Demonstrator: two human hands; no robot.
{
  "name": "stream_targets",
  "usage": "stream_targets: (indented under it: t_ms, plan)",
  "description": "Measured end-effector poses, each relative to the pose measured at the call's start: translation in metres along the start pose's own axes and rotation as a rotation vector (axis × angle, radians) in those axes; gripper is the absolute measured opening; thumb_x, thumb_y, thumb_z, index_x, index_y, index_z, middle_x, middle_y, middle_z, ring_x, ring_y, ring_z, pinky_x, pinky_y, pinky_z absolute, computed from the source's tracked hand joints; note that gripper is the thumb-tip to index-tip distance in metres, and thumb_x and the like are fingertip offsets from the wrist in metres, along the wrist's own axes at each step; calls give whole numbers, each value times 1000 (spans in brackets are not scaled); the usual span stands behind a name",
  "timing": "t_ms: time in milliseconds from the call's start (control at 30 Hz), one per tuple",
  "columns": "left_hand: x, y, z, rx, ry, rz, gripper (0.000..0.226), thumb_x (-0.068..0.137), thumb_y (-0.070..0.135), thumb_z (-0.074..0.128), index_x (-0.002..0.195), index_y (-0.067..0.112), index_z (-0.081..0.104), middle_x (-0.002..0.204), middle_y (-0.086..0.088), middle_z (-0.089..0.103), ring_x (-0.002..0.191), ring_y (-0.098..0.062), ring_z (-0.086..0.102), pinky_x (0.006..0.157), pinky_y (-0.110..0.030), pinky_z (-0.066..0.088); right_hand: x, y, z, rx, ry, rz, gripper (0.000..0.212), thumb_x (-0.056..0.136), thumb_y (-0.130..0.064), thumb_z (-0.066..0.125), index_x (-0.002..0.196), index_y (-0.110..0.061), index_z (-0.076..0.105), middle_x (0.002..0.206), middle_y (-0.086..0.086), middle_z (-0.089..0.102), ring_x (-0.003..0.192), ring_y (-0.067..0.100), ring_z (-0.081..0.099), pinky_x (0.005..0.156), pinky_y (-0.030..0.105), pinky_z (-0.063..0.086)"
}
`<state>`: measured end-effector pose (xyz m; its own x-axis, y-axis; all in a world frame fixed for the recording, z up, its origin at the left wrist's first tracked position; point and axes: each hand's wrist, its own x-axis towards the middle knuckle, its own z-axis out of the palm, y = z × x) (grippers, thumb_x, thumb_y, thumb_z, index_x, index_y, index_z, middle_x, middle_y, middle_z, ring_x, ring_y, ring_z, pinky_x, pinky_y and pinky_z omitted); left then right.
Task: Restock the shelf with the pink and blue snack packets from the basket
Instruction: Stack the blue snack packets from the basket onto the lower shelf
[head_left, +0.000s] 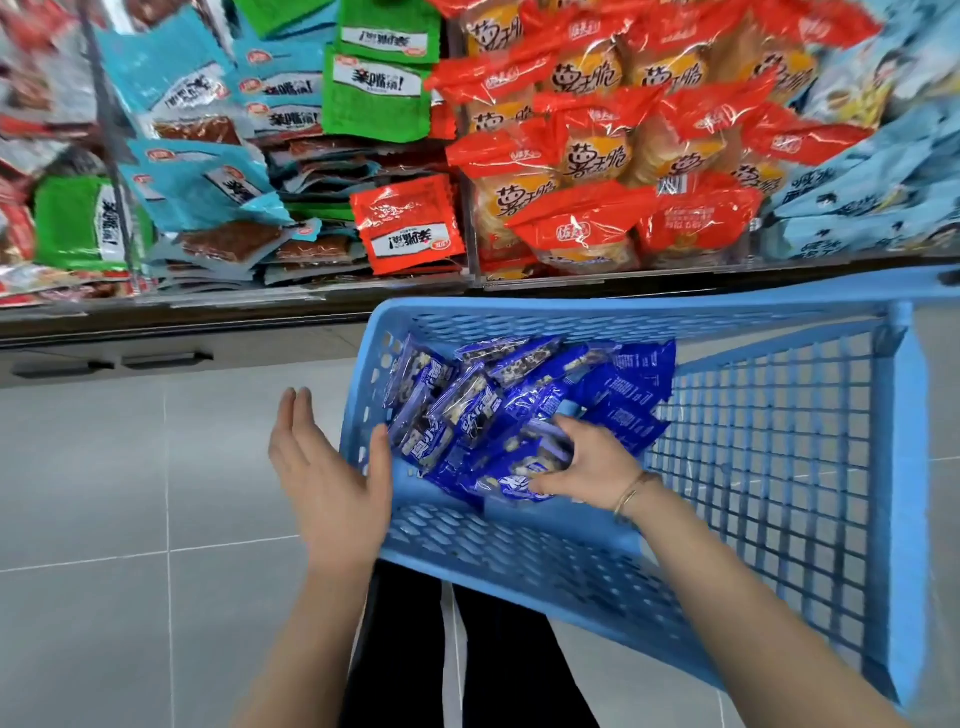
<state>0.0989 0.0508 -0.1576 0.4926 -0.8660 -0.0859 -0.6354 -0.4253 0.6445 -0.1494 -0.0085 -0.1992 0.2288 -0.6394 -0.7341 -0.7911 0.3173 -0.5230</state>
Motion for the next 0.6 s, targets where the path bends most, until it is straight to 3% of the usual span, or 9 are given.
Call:
stream_targets:
  t_ms: [67,133,233,300,367,433,500,567,600]
  plan:
    - [-4,19,-1,-145,-171,106,90,77,52,62,145,5,27,149,-10,31,138,-20,26,112,-14,16,-9,-19,-10,71,-39,-85,49,62,-24,84,96,-4,56,82,-4,61,76,18,63,66,33,49]
    - [-6,42,4,-265,-533,100,114,60,65,72,150,33,10,148,26,23,138,5,21,105,-2,17,-14,-37,-19,111,-137,-166,38,62,-26,84,71,-19,48,59,-19,50,54,-1,46,51,16,36]
    - [-2,50,17,-248,-793,-21,138,43,59,86,141,58,-12,123,55,29,112,33,31,82,7,30,-16,-62,-21,415,-183,-192,19,77,-34,70,83,-23,54,73,-17,53,67,1,48,58,11,38]
    - [6,44,21,-250,-775,-94,127,49,45,90,144,48,7,110,42,52,97,26,49,71,6,37,-9,-64,-11,595,-95,-58,35,87,-51,51,103,-21,56,104,-4,61,100,11,54,88,12,42]
    - [12,38,18,-265,-696,-117,96,55,33,90,133,37,34,97,32,62,87,20,57,65,2,40,0,-62,8,1034,-99,231,54,87,-63,35,106,-18,60,134,8,54,127,23,47,112,38,32]
    - [13,28,10,-345,-575,-192,72,56,25,90,112,34,45,88,27,66,80,15,61,63,-1,43,11,-59,31,1456,-154,426,63,91,-62,33,111,-8,58,131,17,54,121,32,52,102,45,42]
    - [13,19,-2,-425,-432,-301,60,58,22,89,99,32,47,88,18,68,76,8,65,65,-13,48,24,-57,51,1601,-131,628,62,93,-53,40,124,0,48,118,18,55,109,28,57,82,36,50]
    - [14,8,-14,-473,-299,-375,54,62,17,86,96,30,46,92,12,67,74,4,66,65,-19,52,36,-61,66,1744,-131,783,66,91,-50,49,130,3,40,122,23,52,116,30,55,82,37,52]
    - [14,2,-20,-490,-252,-398,53,64,14,85,99,27,47,95,8,67,74,3,67,62,-17,52,42,-67,71,1823,-125,835,66,88,-52,53,125,1,42,114,23,55,104,31,59,74,36,56]
